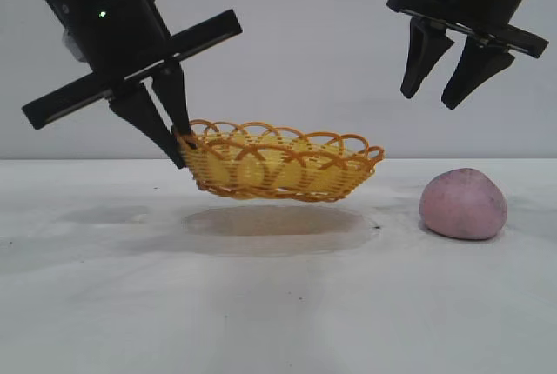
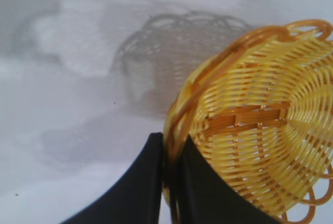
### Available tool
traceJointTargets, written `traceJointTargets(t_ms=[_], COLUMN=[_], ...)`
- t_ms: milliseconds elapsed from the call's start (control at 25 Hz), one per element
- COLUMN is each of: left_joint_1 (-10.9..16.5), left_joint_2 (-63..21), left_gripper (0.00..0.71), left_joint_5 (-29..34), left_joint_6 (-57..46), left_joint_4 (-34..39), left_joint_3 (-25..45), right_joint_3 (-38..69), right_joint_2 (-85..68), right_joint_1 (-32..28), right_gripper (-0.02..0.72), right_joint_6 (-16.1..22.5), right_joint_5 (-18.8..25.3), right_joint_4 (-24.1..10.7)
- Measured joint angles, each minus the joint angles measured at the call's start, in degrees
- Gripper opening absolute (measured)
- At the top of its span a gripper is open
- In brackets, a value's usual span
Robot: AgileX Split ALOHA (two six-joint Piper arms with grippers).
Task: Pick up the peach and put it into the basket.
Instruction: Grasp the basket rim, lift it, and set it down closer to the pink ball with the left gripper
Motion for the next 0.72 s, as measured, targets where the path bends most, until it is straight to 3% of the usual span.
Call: traceJointTargets(t_ms=[720], left_joint_1=[0.0], left_joint_2=[3.0], left_gripper=[0.000], left_joint_5=[-0.1], left_joint_6=[2.4], left_joint_4=[-4.1], left_joint_3=[0.0], right_joint_3=[0.0], right_joint_2=[0.0], right_joint_1=[0.0], right_gripper=[0.370], right_joint_6=[0.0], right_joint_5=[-0.2], right_joint_4=[0.0])
